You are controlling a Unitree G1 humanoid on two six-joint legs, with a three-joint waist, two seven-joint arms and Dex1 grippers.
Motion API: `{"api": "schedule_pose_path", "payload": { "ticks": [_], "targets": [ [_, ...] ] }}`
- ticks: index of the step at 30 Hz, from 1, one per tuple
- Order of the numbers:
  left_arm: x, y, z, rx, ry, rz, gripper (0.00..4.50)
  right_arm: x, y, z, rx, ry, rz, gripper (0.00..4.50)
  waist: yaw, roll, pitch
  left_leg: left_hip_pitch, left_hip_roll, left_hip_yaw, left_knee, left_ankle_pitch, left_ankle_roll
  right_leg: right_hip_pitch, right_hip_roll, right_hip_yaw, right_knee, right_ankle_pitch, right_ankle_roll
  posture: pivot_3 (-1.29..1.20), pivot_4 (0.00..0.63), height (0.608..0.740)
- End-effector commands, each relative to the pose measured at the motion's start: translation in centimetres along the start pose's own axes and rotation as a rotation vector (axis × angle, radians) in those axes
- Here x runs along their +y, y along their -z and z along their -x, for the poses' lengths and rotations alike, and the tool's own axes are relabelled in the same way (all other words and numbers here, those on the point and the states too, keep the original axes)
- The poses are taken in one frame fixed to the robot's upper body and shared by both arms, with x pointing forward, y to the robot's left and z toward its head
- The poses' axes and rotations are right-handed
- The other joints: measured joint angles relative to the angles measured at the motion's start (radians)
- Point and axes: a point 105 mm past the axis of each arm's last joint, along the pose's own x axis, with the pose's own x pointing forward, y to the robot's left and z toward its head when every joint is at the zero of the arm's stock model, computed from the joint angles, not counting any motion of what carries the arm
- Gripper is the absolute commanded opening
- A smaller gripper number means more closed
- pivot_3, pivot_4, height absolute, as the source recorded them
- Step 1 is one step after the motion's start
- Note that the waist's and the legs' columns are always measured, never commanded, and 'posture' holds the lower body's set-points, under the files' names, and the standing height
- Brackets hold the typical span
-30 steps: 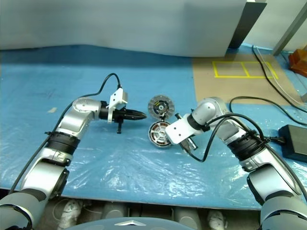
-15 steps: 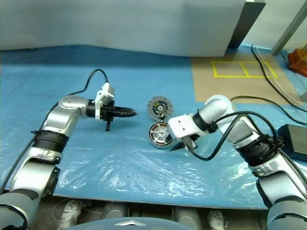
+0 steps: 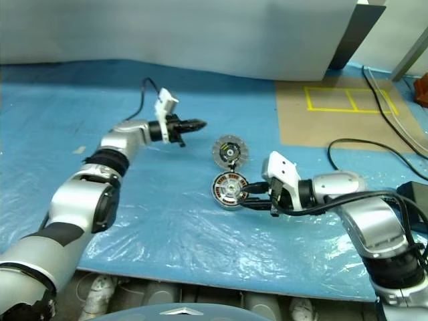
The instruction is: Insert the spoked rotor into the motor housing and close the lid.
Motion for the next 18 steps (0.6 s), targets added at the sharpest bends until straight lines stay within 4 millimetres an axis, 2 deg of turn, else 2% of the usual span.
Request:
{"api": "schedule_pose_path", "payload": {
  "ticks": [1,4,8,12,13,15,18],
  "targets": [
    [-1.0,-1.8,-1.7,-0.052,0.03,-0.015,0.0,-0.6,0.1,2.0,-0.057,0.171,-0.084,1.59,0.002,0.0,0.0,-0.001,0.0,-0.001,0.0,0.0,0.0,0.0,0.0,0.0,0.0,0.0,0.0,0.0,0.15,0.74],
    [-2.2,-2.0,-3.4,-0.065,0.065,0.018,0.0,0.7,2.0,3.3,-0.01,0.235,-0.148,1.59,0.011,0.0,0.0,-0.001,0.0,-0.001,-0.002,0.0,0.0,0.0,0.0,-0.001,-0.001,0.0,0.001,0.0,0.15,0.74],
    [-3.7,-2.2,-4.6,-0.049,0.135,0.007,0.0,2.6,4.5,4.3,0.073,0.284,-0.196,1.59,0.02,0.0,0.0,0.001,0.0,-0.001,-0.002,0.0,0.0,0.001,0.0,0.0,-0.002,0.0,0.003,0.0,0.15,0.74],
    [-5.6,-0.9,-5.4,0.063,0.264,-0.091,0.0,3.2,4.9,4.6,0.076,0.323,-0.209,1.59,0.021,0.0,0.0,0.005,-0.001,-0.001,-0.002,0.0,-0.001,0.004,-0.001,0.001,-0.004,0.001,0.006,0.0,0.15,0.74],
    [-6.2,-0.4,-5.4,0.098,0.304,-0.123,0.0,3.2,5.0,4.6,0.076,0.331,-0.21,1.59,0.022,0.0,0.0,0.006,-0.002,-0.001,-0.002,0.0,-0.001,0.005,-0.001,0.001,-0.004,-0.002,0.013,0.0,0.15,0.74],
    [-7.1,0.3,-5.6,0.157,0.377,-0.195,0.0,3.3,5.1,4.7,0.082,0.342,-0.212,1.59,0.026,0.0,0.0,0.006,-0.002,-0.001,-0.002,0.001,-0.001,0.005,-0.002,0.002,-0.004,-0.002,0.015,0.0,0.15,0.74],
    [-8.3,0.0,-5.6,0.186,0.475,-0.276,0.0,3.1,5.6,5.0,0.097,0.361,-0.22,1.59,0.028,0.0,0.0,0.006,-0.003,-0.001,-0.002,0.001,0.0,0.005,-0.004,0.002,-0.005,0.0,0.012,0.0,0.15,0.74]
  ]
}}
